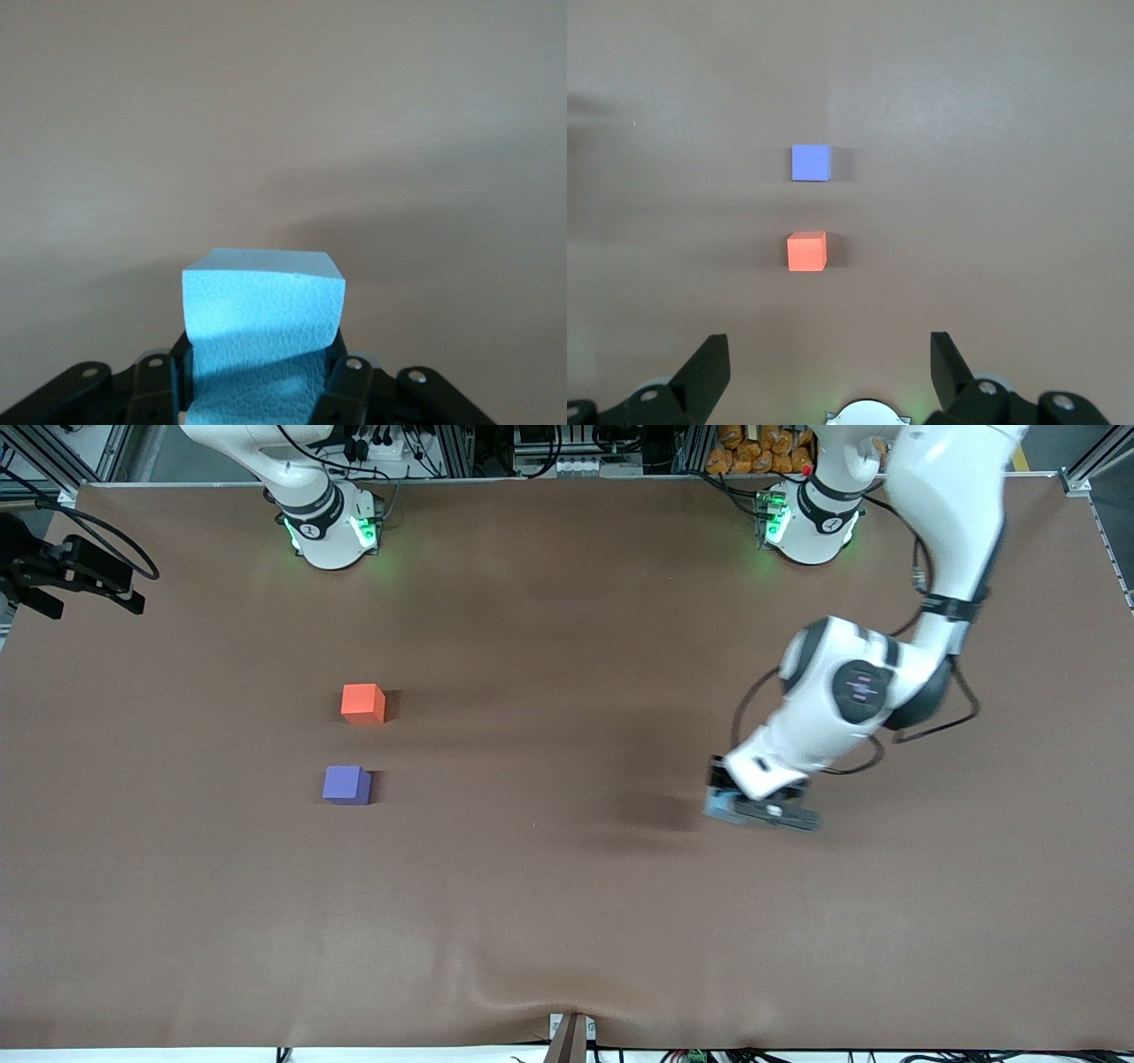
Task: Place blue block between orange and purple blocks
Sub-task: 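Carry the light blue block with the left gripper toward the orange block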
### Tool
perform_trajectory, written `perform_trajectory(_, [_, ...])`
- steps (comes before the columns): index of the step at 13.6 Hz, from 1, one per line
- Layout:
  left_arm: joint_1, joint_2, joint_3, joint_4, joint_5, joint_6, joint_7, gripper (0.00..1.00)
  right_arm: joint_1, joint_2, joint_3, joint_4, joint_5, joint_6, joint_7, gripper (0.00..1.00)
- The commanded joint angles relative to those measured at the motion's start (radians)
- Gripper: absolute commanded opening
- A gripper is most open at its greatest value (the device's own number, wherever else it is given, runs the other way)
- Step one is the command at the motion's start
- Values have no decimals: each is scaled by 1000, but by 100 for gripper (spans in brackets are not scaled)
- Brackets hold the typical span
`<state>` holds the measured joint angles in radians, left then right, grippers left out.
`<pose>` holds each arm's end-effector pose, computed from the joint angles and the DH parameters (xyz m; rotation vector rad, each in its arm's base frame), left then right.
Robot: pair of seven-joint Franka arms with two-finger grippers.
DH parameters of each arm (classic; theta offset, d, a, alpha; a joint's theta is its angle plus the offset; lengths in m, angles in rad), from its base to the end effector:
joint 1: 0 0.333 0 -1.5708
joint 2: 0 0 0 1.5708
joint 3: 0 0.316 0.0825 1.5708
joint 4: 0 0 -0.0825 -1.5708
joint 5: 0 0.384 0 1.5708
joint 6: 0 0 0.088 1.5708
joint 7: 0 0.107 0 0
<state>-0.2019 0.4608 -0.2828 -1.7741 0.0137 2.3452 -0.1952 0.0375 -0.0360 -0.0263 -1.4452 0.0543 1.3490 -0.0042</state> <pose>0.5983 -0.2952 0.3217 2.9649 -0.3913 0.1252 0.5181 0.0122 0.6831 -3.0859 -0.0398 0.0932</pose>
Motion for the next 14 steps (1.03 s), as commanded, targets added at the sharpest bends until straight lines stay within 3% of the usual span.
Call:
perform_trajectory(1, [-137,82,11,110,8,-24,-123,0,5,-1,-7,8,10,-7,9,100])
perform_trajectory(6, [-404,235,22,264,17,-24,-447,0,7,1,-14,8,10,-7,7,100])
perform_trajectory(11, [-684,412,218,458,14,-21,-642,0,8,1,-17,8,12,-7,7,100])
perform_trajectory(14, [-751,463,261,496,12,-8,-693,0,10,1,-17,8,10,-7,7,100])
